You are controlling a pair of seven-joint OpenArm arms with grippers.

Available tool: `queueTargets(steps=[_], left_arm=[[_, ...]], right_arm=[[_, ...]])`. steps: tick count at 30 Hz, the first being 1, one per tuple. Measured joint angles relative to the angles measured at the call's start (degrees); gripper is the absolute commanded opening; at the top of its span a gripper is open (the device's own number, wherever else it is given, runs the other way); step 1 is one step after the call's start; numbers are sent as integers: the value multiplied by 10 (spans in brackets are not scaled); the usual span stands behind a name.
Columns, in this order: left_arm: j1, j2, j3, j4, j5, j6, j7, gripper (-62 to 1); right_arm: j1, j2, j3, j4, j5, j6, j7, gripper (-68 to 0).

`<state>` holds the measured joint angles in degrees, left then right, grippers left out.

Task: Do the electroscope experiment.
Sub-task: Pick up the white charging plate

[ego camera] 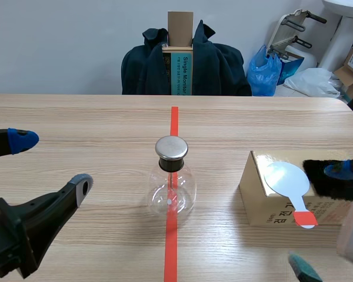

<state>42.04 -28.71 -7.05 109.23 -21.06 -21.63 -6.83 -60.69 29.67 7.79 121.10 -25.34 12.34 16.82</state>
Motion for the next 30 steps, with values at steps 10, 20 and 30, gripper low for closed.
queueTargets(steps=[10, 20, 30], left_arm=[[0, 0, 0, 0, 0, 0, 0, 14], [0, 0, 0, 0, 0, 0, 0, 14], [0, 0, 0, 0, 0, 0, 0, 14]], right_arm=[[-44, -103, -1, -82, -325, -263, 82, -3], [83, -119, -42, -342, -387, -462, 132, -3], [236, -119, -106, -466, -380, -539, 99, -4]])
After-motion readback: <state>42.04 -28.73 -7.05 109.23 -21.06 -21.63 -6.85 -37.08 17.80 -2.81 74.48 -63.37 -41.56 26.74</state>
